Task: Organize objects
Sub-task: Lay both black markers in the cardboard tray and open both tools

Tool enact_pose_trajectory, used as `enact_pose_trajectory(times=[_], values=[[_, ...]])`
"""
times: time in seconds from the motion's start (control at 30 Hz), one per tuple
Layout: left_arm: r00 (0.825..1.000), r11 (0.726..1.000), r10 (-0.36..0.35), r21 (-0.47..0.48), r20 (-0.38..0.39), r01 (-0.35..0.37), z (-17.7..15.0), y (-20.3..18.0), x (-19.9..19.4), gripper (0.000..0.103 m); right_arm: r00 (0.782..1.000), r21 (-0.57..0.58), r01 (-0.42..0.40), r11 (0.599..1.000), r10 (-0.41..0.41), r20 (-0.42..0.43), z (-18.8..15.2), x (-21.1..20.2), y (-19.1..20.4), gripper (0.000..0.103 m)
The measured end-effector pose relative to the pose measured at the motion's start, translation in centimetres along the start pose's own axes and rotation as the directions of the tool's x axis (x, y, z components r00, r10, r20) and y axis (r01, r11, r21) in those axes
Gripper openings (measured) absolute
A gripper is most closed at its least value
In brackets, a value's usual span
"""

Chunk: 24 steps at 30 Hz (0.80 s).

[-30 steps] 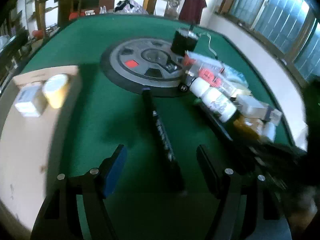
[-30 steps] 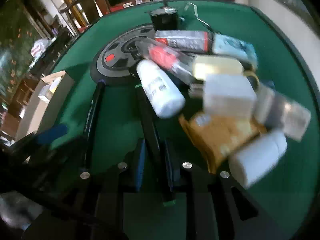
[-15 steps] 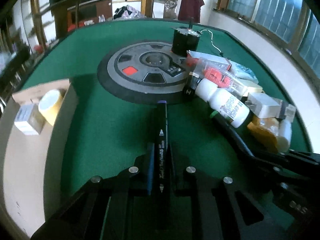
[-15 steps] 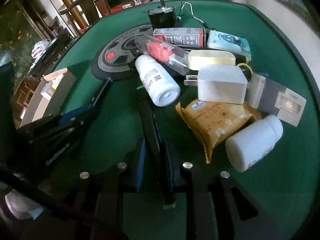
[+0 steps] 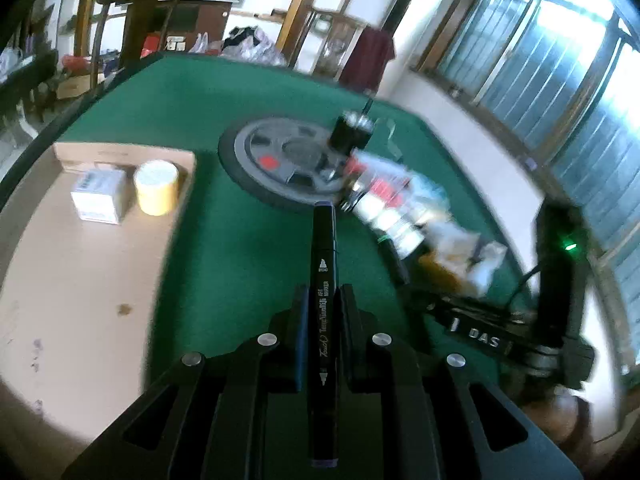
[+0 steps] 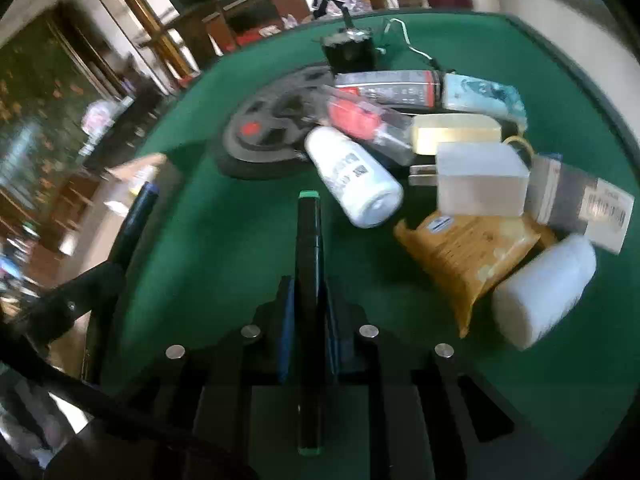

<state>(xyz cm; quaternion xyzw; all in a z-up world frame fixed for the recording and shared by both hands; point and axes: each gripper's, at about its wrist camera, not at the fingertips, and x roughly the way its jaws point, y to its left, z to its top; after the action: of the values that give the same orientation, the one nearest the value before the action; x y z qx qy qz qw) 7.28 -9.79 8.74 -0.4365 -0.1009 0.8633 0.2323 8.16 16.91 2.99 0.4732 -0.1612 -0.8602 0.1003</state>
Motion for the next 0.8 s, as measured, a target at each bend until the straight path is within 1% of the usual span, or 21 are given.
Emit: enact_pose_trajectory(times=[0.03,0.07,0.1,0.13,0.2,0.23,0.27,0.33,0.37,0.4,0.47,0.5,0.53,0.6,0.67,0.73,0.8], values=[[0.999,0.999,-0.031,-0.011,0.021,0.031,0.2,0.2,-1.7,0.011,0.999,0.009,-0.032,0.999,0.032,0.004,0.0,-0.6,0.2,0.012],[0.997,0.997,-0.066,-0.023,0.042,0.067,0.5,0.5,-3.4,0.011,0.996,0.018,-0.090,0.996,0.089,0.013,0.1,-1.5,0.7,0.012],[0.993,0.994,-0.102,-0.035,0.059,0.104,0.8,0.7,-4.8,0.012,0.991,0.022,-0.130,0.991,0.130,0.020,0.3,-2.3,1.1,0.012],[0.987,0.988,-0.141,-0.046,0.076,0.144,1.2,0.9,-6.2,0.012,0.981,0.024,-0.190,0.982,0.189,0.035,0.6,-3.5,1.9,0.012],[0.970,0.975,-0.208,-0.052,0.124,0.216,2.1,1.1,-9.6,0.012,0.964,0.000,-0.260,0.966,0.259,0.061,1.1,-5.4,3.3,0.013],[0.962,0.971,-0.227,-0.043,0.152,0.236,2.6,1.1,-11.5,0.012,0.952,-0.019,-0.298,0.954,0.298,0.075,1.4,-6.5,4.3,0.013],[0.952,0.967,-0.245,-0.028,0.182,0.254,3.4,0.9,-13.7,0.012,0.934,-0.045,-0.344,0.938,0.347,0.089,2.0,-7.8,5.7,0.013],[0.940,0.963,-0.260,-0.006,0.219,0.268,4.7,1.0,-16.9,0.012,0.909,-0.086,-0.395,0.915,0.403,0.104,2.7,-9.5,7.9,0.013],[0.936,0.965,-0.257,0.007,0.239,0.263,5.6,1.1,-18.4,0.012,0.895,-0.112,-0.422,0.900,0.433,0.106,3.2,-10.3,9.2,0.013],[0.936,0.968,-0.246,0.016,0.254,0.250,6.4,1.2,-19.4,0.012,0.881,-0.139,-0.448,0.883,0.463,0.103,3.8,-11.1,10.5,0.013],[0.937,0.979,-0.203,0.029,0.284,0.203,8.1,1.6,-21.5,0.012,0.861,-0.175,-0.481,0.859,0.501,0.089,5.0,-11.9,13.1,0.013],[0.939,0.985,-0.171,0.038,0.297,0.168,9.0,1.8,-22.4,0.012,0.854,-0.187,-0.495,0.849,0.515,0.076,5.5,-12.0,14.1,0.013],[0.940,0.993,-0.118,0.051,0.319,0.108,9.9,2.2,-23.2,0.012,0.850,-0.207,-0.503,0.839,0.524,0.055,6.3,-11.9,15.6,0.013],[0.936,0.998,-0.023,0.065,0.350,0.000,11.1,3.1,-23.7,0.012,0.860,-0.240,-0.489,0.839,0.509,0.029,7.1,-11.1,17.7,0.013],[0.936,0.995,0.052,0.062,0.347,-0.078,12.1,4.7,-22.7,0.012,0.871,-0.252,-0.480,0.840,0.491,-0.022,7.7,-8.9,19.8,0.013],[0.937,0.990,0.116,0.042,0.331,-0.137,12.3,6.8,-20.7,0.012,0.877,-0.247,-0.477,0.844,0.476,-0.068,7.7,-6.4,21.1,0.013],[0.937,0.984,0.161,0.018,0.310,-0.176,12.0,9.3,-17.7,0.012,0.886,-0.226,-0.463,0.857,0.447,-0.118,7.4,-2.8,22.0,0.013]])
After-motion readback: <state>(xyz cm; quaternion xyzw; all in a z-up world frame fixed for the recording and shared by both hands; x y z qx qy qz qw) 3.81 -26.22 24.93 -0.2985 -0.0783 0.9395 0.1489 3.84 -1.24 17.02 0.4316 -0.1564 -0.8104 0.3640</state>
